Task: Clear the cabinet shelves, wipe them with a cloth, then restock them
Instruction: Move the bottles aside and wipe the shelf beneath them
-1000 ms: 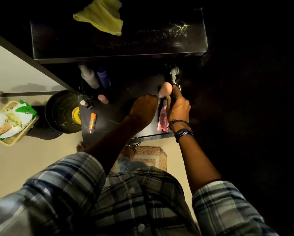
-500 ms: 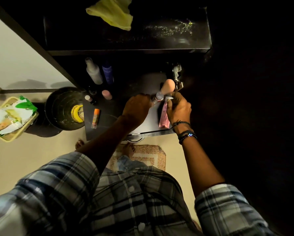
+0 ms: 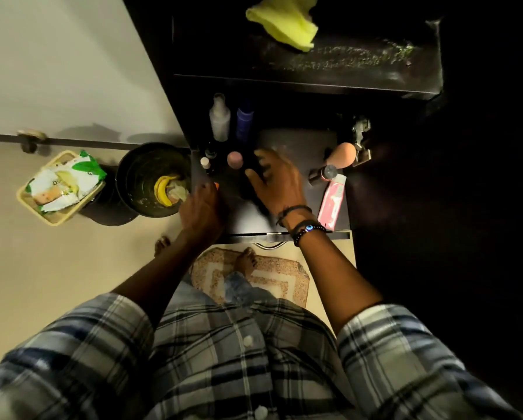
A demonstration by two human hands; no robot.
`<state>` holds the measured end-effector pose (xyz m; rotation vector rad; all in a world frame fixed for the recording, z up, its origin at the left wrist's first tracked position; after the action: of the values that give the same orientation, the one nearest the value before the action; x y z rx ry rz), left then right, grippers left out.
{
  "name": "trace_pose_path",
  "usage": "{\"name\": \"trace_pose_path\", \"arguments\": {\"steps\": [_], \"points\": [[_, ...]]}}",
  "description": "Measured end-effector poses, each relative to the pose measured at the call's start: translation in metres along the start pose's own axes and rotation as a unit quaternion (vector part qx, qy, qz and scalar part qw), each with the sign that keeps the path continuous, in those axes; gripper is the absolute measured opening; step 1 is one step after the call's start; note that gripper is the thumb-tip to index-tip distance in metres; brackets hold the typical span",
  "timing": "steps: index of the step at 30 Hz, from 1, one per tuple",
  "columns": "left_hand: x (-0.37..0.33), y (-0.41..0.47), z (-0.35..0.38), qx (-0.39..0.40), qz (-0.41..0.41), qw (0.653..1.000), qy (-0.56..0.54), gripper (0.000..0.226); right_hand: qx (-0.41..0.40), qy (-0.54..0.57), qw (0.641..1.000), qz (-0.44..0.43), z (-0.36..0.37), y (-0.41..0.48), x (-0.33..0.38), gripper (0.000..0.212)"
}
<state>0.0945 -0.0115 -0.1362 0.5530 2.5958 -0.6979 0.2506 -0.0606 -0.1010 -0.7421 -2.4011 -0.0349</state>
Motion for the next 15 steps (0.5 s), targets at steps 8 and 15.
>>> {"name": "trace_pose_path", "arguments": {"steps": [8, 15], "points": [[0.023, 0.007, 0.010, 0.008, -0.038, 0.999, -0.010, 0.035, 0.040, -0.076, 0.992, -0.087, 0.040, 0.024, 0.029, 0.020], [0.007, 0.003, 0.017, -0.004, 0.027, 0.998, -0.062, 0.023, 0.027, -0.073, 0.993, -0.093, 0.026, 0.030, 0.023, 0.014]]}}
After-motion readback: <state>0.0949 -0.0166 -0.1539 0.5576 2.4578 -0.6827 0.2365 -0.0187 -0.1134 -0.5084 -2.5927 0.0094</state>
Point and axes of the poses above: each hand's wrist, its own y-axis towards the middle knuckle, its own z-axis out of the palm, x = y × z, the point moved 6 cm from there along y, towards the middle knuckle, and after that the axes turned 7 degrees about -y, right-handed, at the moved point
